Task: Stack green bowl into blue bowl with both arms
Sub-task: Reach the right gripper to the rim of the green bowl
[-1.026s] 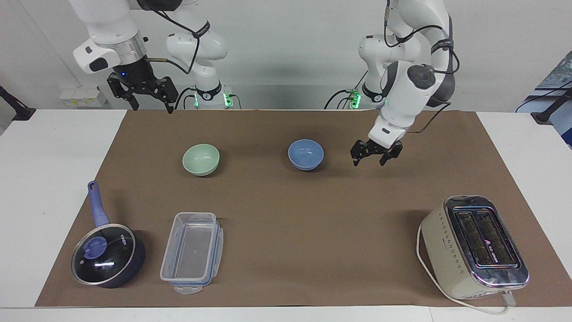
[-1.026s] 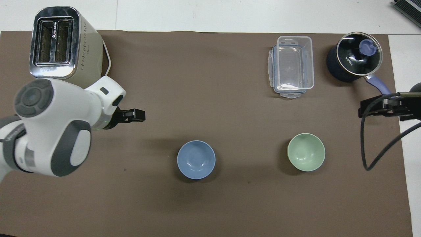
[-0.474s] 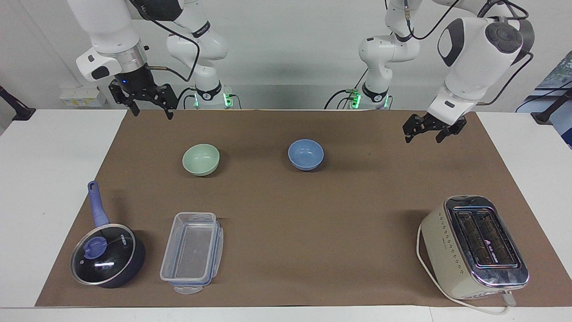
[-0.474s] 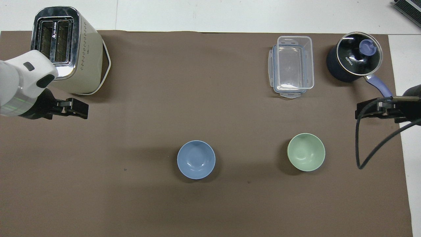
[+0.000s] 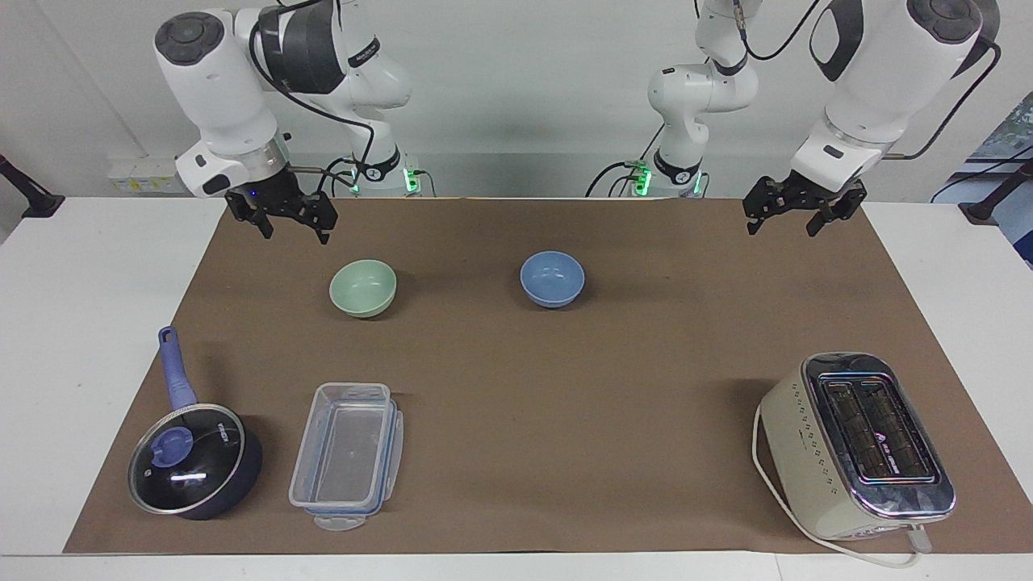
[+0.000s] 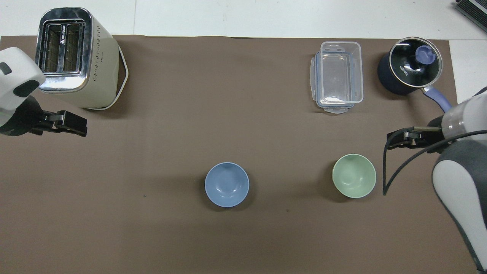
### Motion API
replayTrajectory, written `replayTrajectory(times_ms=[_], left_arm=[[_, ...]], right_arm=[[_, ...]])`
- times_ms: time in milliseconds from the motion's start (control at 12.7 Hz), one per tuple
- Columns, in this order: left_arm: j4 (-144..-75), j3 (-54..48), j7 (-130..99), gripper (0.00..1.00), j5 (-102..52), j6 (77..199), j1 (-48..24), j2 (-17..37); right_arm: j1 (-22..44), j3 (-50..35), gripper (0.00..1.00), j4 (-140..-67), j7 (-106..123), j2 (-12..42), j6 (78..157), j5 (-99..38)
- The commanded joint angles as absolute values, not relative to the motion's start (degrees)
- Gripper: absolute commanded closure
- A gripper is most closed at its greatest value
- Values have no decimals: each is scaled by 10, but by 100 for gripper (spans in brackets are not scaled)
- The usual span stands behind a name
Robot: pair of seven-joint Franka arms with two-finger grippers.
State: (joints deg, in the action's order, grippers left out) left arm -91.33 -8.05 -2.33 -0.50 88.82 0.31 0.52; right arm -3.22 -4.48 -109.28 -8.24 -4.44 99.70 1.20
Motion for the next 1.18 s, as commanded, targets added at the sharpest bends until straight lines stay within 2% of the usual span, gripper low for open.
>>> replayTrajectory(times_ms=[0, 237, 474, 632, 947, 1026, 1105], left_arm=[[-907, -81, -15, 0, 5, 879, 6, 4], [-908, -81, -15, 0, 5, 878, 7, 4], [-907, -82, -15, 0, 5, 879, 7, 4], [-908, -82, -15, 0, 5, 879, 7, 4], [-908, -81, -15, 0, 5, 879, 7, 4], [-908, -82, -15, 0, 5, 879, 6, 4], [-907, -82, -15, 0, 5, 879, 6, 4]], right_arm=[[-38, -46, 0, -1170, -79, -73, 1031, 7], [-49, -46, 0, -1278, -72, -75, 1137, 4], [-53, -45, 0, -1337, -51, -69, 1208, 4], [-62, -45, 0, -1394, -27, -64, 1288, 4], [-70, -45, 0, -1408, 1, -60, 1310, 4], [-70, -46, 5, -1409, 1, -61, 1309, 4], [-69, -46, 22, -1408, 1, -61, 1307, 4]])
